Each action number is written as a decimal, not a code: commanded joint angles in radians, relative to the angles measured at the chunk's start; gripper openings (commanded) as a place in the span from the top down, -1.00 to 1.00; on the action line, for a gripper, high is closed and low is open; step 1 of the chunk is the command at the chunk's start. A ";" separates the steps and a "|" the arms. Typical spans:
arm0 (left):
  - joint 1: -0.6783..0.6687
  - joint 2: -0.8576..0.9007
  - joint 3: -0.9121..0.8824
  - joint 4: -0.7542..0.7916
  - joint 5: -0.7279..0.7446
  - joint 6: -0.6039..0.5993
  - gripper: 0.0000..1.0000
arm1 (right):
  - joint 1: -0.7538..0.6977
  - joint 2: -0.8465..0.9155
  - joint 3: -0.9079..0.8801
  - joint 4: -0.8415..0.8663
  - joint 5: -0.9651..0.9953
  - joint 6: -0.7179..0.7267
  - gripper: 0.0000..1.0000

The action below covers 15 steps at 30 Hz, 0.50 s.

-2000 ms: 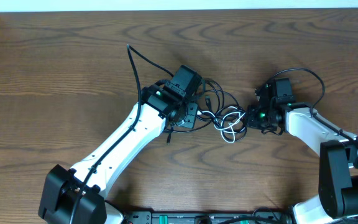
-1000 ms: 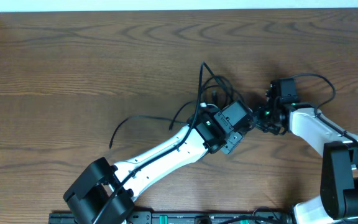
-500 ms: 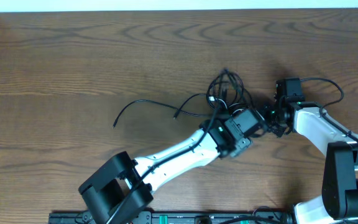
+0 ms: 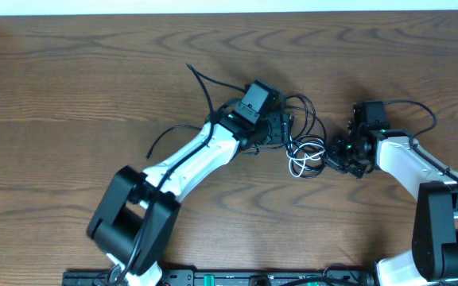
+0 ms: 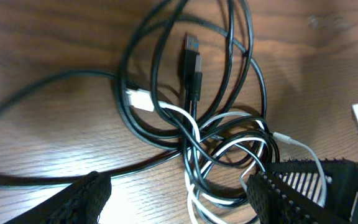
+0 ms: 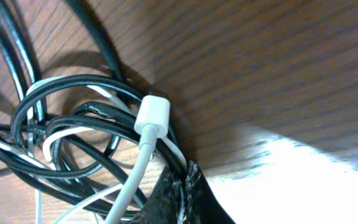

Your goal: Untangle cables

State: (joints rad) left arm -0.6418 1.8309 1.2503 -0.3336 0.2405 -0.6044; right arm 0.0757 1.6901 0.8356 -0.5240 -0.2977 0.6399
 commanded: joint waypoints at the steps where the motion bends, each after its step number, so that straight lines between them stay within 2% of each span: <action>1: 0.006 0.108 -0.003 0.039 0.066 -0.100 -0.51 | 0.034 0.032 -0.038 -0.019 0.032 -0.079 0.97; 5: 0.006 0.168 -0.003 0.104 0.054 -0.036 -0.50 | 0.047 0.032 -0.038 -0.019 0.032 -0.081 0.97; 8: 0.006 0.178 -0.003 0.112 -0.031 0.030 -0.50 | 0.050 0.032 -0.038 -0.019 0.033 -0.081 0.97; 15: 0.007 0.178 -0.003 0.100 -0.161 0.082 -0.42 | 0.050 0.032 -0.038 -0.022 0.033 -0.080 0.97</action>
State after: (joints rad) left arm -0.6415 2.0018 1.2499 -0.2249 0.1776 -0.5632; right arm 0.1101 1.6894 0.8356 -0.5262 -0.2985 0.5793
